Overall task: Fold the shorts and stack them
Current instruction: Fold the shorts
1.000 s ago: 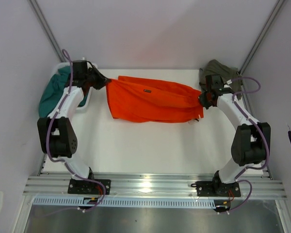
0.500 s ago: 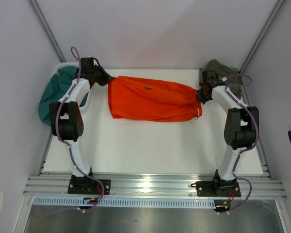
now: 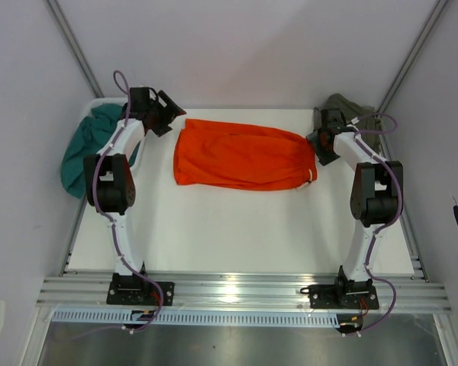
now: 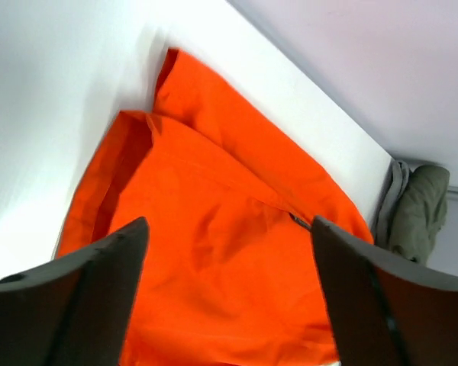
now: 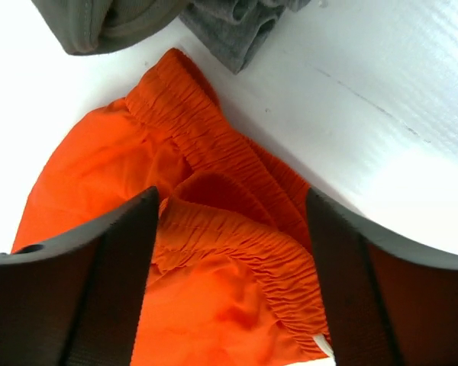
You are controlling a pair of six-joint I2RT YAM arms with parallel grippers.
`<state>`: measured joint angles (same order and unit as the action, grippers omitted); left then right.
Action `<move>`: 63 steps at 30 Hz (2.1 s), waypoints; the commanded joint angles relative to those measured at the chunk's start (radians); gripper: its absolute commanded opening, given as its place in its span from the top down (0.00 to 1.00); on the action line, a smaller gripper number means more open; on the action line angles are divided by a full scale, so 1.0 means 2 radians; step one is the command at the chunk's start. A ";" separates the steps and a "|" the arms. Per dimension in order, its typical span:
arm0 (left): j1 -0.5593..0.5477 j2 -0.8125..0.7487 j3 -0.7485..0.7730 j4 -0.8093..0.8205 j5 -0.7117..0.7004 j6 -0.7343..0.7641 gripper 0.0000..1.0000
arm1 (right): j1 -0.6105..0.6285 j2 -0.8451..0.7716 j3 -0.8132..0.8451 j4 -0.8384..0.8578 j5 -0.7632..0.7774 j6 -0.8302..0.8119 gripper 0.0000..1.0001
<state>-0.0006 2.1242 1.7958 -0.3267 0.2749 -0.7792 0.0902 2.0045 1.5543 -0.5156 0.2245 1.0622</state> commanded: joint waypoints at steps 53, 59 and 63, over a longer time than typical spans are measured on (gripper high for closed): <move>-0.152 -0.071 -0.175 0.175 0.016 0.074 0.01 | -0.060 0.112 -0.078 0.336 -0.283 -0.079 1.00; -0.152 -0.097 -0.188 0.144 -0.011 0.092 0.01 | -0.011 0.062 -0.117 0.286 -0.222 -0.095 1.00; -0.145 -0.137 -0.212 0.123 -0.033 0.101 0.01 | 0.026 0.013 -0.195 0.272 -0.176 -0.060 1.00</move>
<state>-0.2996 1.9572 1.3952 -0.0494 0.2558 -0.6189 0.0799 2.1056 1.2556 0.1516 -0.2287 0.9169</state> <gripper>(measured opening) 0.993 0.002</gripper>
